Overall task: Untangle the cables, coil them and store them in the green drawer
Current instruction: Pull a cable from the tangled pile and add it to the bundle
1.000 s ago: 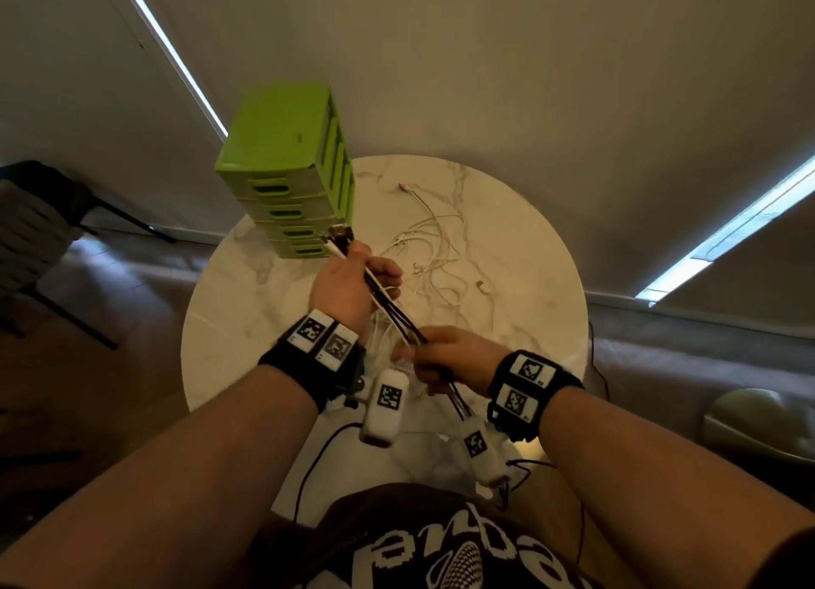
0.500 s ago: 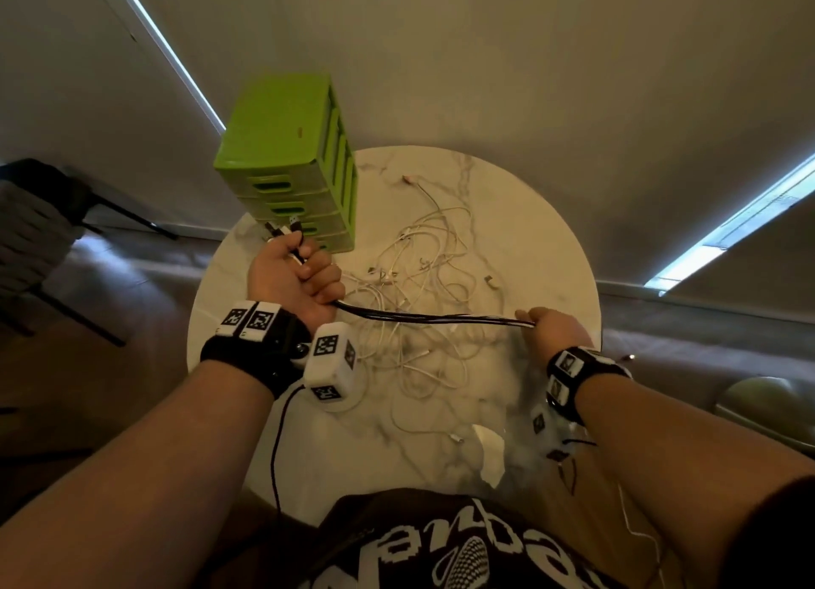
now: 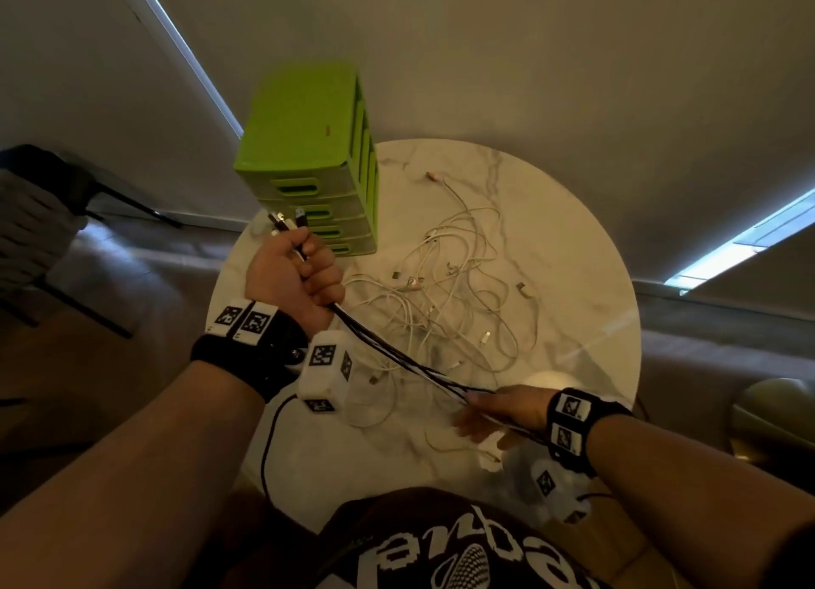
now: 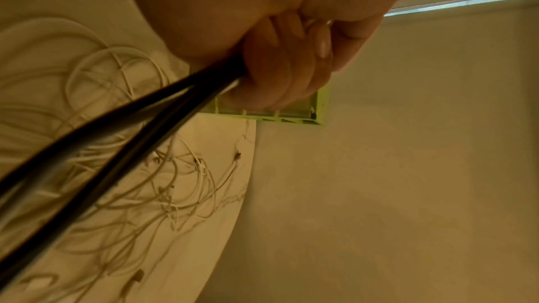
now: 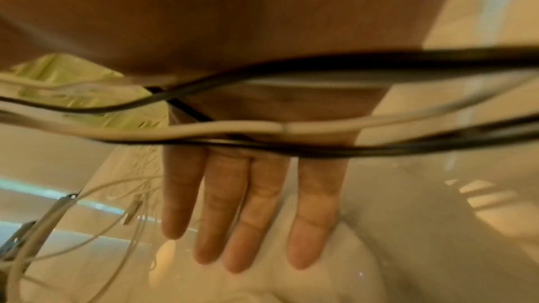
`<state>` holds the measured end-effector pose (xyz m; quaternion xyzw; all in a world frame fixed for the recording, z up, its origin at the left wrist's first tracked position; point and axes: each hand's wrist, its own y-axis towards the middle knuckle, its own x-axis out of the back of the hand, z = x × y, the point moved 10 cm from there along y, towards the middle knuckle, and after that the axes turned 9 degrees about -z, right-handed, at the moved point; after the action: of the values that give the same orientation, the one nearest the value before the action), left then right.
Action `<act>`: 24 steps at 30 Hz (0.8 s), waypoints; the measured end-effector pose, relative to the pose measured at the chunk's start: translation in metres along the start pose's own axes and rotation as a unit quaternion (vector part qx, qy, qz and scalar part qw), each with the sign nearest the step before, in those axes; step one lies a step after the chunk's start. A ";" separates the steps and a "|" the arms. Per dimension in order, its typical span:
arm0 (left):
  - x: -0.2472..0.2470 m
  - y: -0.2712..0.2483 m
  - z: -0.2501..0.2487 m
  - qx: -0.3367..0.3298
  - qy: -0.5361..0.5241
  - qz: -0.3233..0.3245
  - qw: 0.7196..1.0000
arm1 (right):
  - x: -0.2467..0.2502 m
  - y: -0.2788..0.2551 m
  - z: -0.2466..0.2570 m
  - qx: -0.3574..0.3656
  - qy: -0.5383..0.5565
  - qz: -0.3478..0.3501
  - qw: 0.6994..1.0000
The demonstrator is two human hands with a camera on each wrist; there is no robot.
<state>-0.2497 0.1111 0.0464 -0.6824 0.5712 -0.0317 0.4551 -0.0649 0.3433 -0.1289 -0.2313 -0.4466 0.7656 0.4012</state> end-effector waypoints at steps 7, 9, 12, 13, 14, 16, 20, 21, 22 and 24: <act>0.024 0.013 -0.009 -0.032 -0.013 -0.056 0.998 | 0.032 0.011 0.056 0.085 -0.177 -0.027 0.980; 0.030 0.020 -0.011 -0.038 -0.014 -0.066 0.997 | 0.045 0.010 0.076 0.101 -0.184 -0.014 0.978; 0.038 0.032 -0.010 -0.035 -0.015 -0.077 0.996 | 0.071 -0.001 0.128 0.136 -0.161 -0.027 0.977; 0.040 0.035 -0.009 -0.032 -0.014 -0.080 0.996 | 0.085 -0.002 0.150 0.151 -0.155 -0.064 0.974; 0.042 0.038 -0.007 -0.026 -0.014 -0.083 0.996 | 0.104 -0.001 0.171 0.164 -0.162 -0.126 0.965; 0.045 0.044 -0.002 -0.013 -0.011 -0.091 0.996 | 0.146 0.006 0.209 0.180 -0.212 -0.278 0.919; 0.045 0.053 0.006 0.005 -0.009 -0.092 0.996 | 0.199 0.033 0.238 0.141 -0.174 -0.432 0.874; 0.046 0.055 0.007 0.007 -0.007 -0.094 0.995 | 0.208 0.042 0.238 0.123 -0.157 -0.440 0.876; 0.046 0.057 0.008 0.008 -0.005 -0.098 0.995 | 0.215 0.051 0.238 0.105 -0.146 -0.440 0.880; 0.047 0.060 0.009 0.008 -0.003 -0.101 0.995 | 0.224 0.067 0.237 0.074 -0.139 -0.428 0.890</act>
<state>-0.2736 0.0826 -0.0204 -0.7329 0.4977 -0.0805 0.4568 -0.3892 0.3900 -0.0693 0.1215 -0.4958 0.5748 0.6396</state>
